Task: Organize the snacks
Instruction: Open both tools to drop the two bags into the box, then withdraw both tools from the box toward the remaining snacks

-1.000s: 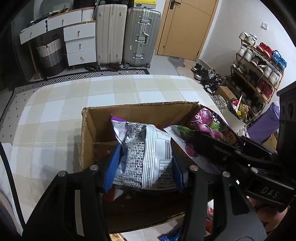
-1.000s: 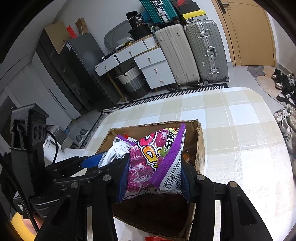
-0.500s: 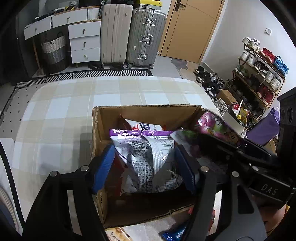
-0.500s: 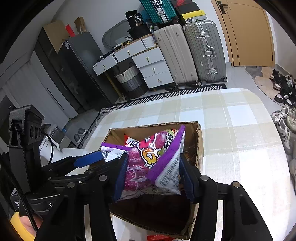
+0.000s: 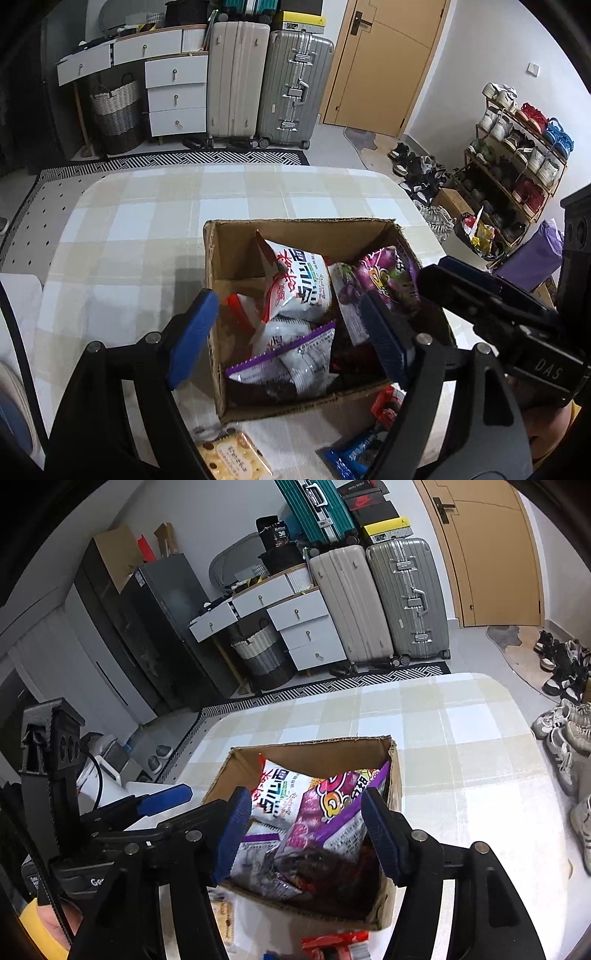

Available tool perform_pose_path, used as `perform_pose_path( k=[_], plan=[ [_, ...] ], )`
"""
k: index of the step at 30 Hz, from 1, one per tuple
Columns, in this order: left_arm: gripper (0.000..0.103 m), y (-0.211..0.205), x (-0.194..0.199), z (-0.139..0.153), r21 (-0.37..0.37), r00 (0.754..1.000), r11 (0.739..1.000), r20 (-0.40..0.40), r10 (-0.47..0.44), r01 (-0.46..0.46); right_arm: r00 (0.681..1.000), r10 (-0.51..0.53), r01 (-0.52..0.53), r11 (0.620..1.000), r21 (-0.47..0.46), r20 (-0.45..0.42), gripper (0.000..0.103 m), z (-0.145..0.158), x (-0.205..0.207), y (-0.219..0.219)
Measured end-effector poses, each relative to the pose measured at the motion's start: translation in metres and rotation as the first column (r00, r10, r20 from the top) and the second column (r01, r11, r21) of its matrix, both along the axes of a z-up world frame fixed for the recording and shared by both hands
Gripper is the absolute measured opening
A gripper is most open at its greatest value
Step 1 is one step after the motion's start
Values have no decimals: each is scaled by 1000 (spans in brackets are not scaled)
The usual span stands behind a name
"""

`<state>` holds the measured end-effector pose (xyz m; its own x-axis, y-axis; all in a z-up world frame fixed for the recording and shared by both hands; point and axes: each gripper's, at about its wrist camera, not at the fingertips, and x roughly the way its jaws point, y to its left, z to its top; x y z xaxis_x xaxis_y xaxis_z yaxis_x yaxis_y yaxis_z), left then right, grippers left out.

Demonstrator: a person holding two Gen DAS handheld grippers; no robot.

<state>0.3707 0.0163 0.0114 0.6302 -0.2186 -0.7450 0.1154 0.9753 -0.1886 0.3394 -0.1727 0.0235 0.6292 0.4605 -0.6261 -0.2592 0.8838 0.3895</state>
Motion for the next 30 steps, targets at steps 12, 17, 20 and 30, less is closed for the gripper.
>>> perform_pose_path(
  k=[12,17,20,30],
  plan=[
    [80,4,-84,35,7,995,997,73,71,-72,996,11,-9,1000,-21,93,64,33,-81,-6],
    [81,-2,-129,61,25,990,997,122,70,-74,992,16,-13,1000,-24,126,64,52,-116,-6],
    [82,-6,-157,77,34,986,997,155,69,-75,989,20,-16,1000,-24,150,64,64,-137,-6],
    [89,-18,-246,115,75,963,992,259,77,-100,970,24,-16,999,-34,241,71,90,-210,-9]
  ],
)
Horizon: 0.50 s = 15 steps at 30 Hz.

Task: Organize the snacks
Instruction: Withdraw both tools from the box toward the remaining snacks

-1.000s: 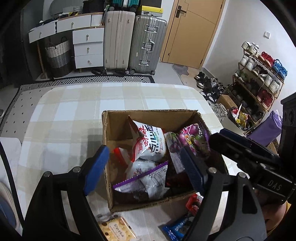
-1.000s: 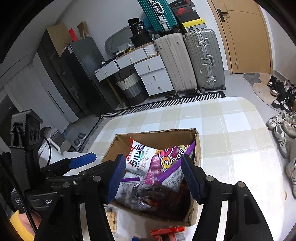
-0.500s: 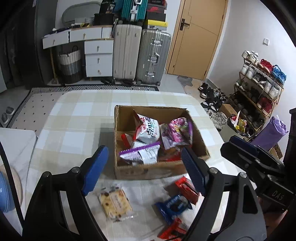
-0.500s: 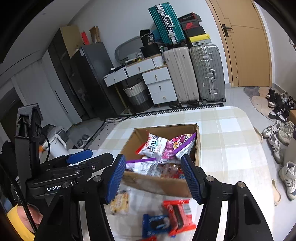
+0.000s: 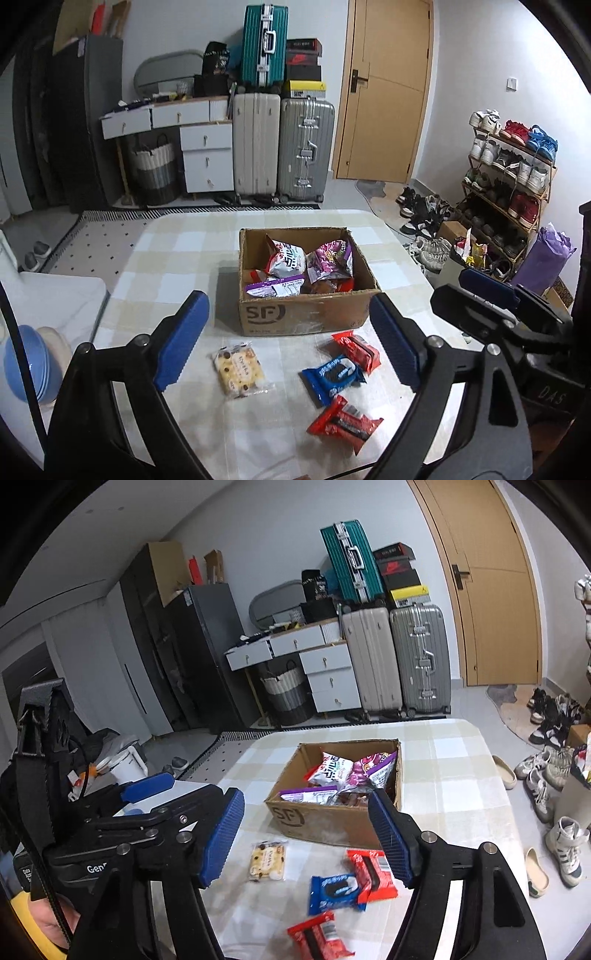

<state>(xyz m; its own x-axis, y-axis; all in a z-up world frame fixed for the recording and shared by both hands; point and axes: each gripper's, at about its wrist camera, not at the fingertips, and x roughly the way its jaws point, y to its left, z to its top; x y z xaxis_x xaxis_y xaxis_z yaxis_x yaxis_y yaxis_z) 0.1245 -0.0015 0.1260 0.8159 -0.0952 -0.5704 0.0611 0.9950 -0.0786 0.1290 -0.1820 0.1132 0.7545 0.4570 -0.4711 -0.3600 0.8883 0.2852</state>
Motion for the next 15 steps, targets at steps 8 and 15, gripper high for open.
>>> perform_pose_path(
  k=[8,15],
  plan=[
    [102,7,-64,7,-32,998,999,44,33,-31,998,-25,24,999,28,51,84,-7,-57,-7],
    [102,21,-105,-16,-50,996,998,73,45,-42,999,-30,28,999,42,45,85,-36,-85,-9]
  ],
)
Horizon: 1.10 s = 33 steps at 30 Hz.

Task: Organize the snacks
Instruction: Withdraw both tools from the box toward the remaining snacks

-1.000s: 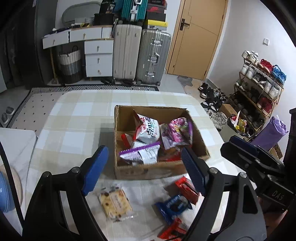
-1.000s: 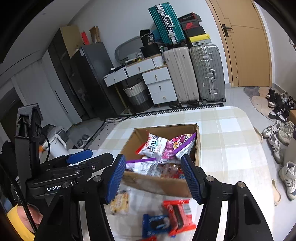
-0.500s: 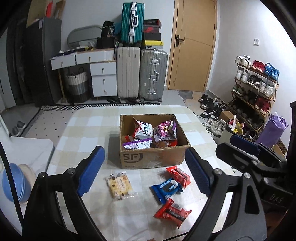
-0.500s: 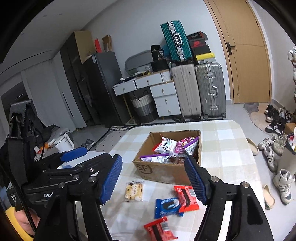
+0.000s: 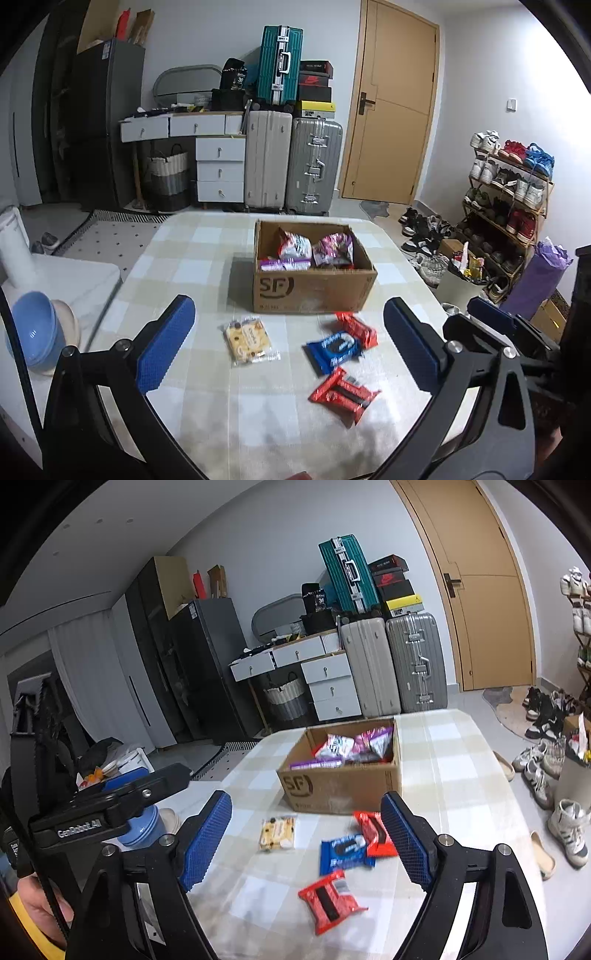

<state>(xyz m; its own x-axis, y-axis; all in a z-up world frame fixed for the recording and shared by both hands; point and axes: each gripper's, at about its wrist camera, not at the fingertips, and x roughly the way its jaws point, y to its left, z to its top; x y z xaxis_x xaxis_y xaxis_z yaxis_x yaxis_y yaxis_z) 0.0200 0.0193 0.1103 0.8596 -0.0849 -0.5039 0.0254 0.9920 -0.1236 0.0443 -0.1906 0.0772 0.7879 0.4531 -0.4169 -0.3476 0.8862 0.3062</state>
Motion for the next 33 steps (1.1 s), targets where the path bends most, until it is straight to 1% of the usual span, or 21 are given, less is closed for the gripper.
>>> perform_pose_path(
  k=[3,7,9,12,14,16,18,20,23,28,33],
  plan=[
    [102,11,-3,-24,-20,1000,1000,-21,10,-10,1000,-14,14,1000,-8,2,86,-17,-4,0],
    [102,28,3,-58,-9,999,999,-31,38,-38,1000,-1,1,999,-50,5,86,-40,-1,2],
    [102,33,7,-70,-2,998,999,-35,46,-46,1000,6,-7,998,-60,-16,86,-53,4,3],
    [102,43,18,-88,-20,998,999,-51,43,-44,998,20,-24,997,-71,-63,86,-72,15,6],
    [102,49,29,-100,-34,995,999,-93,25,-29,995,22,-31,995,-97,-99,86,-82,21,8],
    [102,51,42,-105,-52,992,999,-125,11,-17,991,16,-35,990,-137,-135,86,-90,26,11],
    [102,53,49,-105,-57,992,998,-123,14,-22,988,31,-56,986,-159,-154,86,-95,29,15],
    [102,53,54,-107,-65,990,997,-138,19,-28,985,37,-70,979,-192,-170,86,-101,33,20],
    [102,52,60,-113,-76,984,997,-176,13,-27,976,55,-98,975,-198,-212,86,-111,40,24],
    [102,55,61,-117,-86,979,996,-202,19,-37,958,79,-148,960,-237,-277,86,-130,49,36],
    [102,66,63,-124,-141,971,988,-239,28,-63,944,90,-185,941,-282,-318,86,-147,60,46]
  ],
)
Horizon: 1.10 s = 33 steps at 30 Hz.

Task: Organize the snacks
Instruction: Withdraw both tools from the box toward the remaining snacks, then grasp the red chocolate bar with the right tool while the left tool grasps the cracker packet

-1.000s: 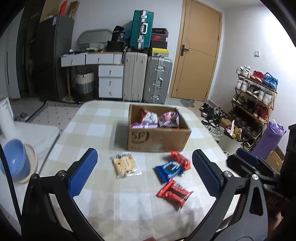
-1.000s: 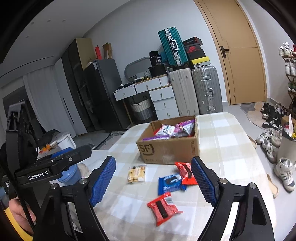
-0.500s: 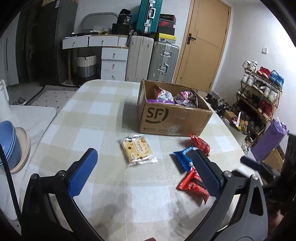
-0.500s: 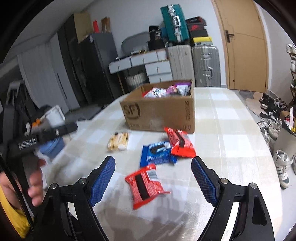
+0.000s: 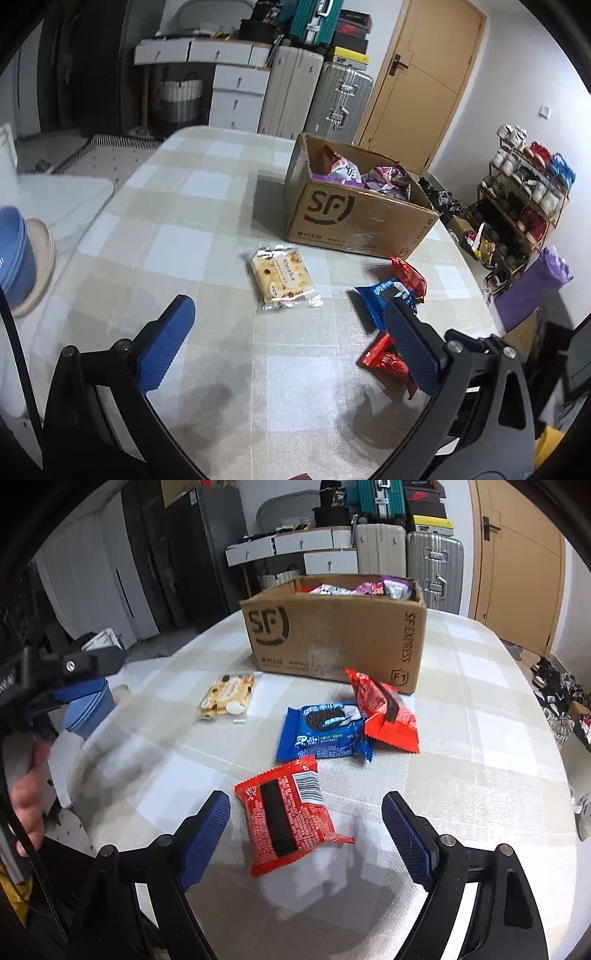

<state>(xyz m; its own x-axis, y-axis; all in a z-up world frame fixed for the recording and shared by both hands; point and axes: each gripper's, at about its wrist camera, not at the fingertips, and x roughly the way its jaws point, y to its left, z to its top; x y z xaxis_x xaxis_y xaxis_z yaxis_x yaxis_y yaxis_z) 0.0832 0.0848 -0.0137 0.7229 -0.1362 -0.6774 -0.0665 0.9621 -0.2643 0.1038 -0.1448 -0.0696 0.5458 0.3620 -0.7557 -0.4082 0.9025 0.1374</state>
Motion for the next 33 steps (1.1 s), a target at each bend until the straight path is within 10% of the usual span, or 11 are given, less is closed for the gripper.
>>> perform_pose_path(
  k=[7,15,33],
  plan=[
    [102,2,1,-5,-16,1000,1000,-10,8,-9,999,46,-47,998,-38,-16,85,-13,5,12],
    [102,-4,1,-7,5,1000,1000,-13,-8,8,997,80,-82,986,-147,-24,56,-29,12,32],
    [102,25,33,-38,-49,986,995,-146,80,-88,999,44,-43,998,38,-10,45,6,3,11]
  ],
)
